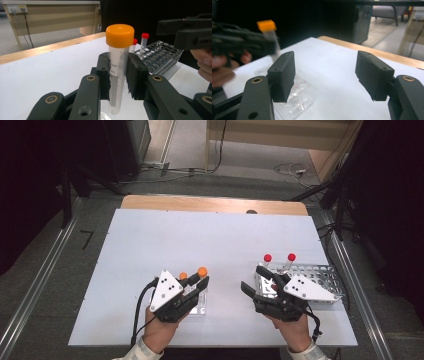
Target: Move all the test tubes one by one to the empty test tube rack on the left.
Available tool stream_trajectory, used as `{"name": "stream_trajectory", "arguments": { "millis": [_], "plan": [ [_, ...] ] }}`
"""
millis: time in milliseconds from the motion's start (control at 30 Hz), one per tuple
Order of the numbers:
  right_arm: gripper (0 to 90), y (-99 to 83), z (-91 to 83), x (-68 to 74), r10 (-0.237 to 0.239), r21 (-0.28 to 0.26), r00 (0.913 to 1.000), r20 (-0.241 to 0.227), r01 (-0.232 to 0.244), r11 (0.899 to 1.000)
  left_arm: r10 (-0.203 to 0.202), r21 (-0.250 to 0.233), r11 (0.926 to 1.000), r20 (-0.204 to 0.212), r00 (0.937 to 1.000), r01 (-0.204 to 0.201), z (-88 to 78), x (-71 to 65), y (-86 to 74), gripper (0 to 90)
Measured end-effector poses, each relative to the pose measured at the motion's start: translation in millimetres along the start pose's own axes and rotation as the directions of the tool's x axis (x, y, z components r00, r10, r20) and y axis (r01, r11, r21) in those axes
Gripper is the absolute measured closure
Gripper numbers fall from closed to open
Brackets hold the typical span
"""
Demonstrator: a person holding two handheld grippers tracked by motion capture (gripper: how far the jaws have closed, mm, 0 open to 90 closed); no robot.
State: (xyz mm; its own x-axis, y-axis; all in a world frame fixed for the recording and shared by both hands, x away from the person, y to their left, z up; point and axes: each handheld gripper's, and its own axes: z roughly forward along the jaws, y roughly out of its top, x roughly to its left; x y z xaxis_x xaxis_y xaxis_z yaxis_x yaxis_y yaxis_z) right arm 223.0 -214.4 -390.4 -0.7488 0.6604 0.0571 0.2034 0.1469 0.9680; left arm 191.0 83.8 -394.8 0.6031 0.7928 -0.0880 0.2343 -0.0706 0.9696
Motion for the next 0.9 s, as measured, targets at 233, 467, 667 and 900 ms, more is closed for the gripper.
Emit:
{"name": "stream_trajectory", "arguments": {
  "millis": [233,467,667,900],
  "plan": [
    [30.9,-9.6,-10.5,-16.5,0.030,0.013,0.9980,0.055,-0.031,0.999,-0.006,-0.010,0.9999,-0.022,0.9997,0.006,-8.4,8.3,5.0,74.7],
    [31.0,-12.5,-18.2,-23.5,0.041,0.011,0.9959,0.081,-0.042,0.999,-0.011,-0.009,0.9999,-0.057,0.9983,0.011,-13.9,17.3,5.7,74.6],
    [31.0,-15.1,-20.5,-27.4,0.044,0.019,0.9946,0.094,-0.046,0.999,-0.011,0.003,0.9999,-0.091,0.9957,0.012,-19.6,28.3,4.0,74.6],
    [31.0,-18.0,-21.3,-32.3,0.054,0.024,0.9923,0.112,-0.057,0.998,-0.019,0.019,0.9996,-0.140,0.9900,0.022,-26.3,42.6,1.8,74.6]
  ]
}}
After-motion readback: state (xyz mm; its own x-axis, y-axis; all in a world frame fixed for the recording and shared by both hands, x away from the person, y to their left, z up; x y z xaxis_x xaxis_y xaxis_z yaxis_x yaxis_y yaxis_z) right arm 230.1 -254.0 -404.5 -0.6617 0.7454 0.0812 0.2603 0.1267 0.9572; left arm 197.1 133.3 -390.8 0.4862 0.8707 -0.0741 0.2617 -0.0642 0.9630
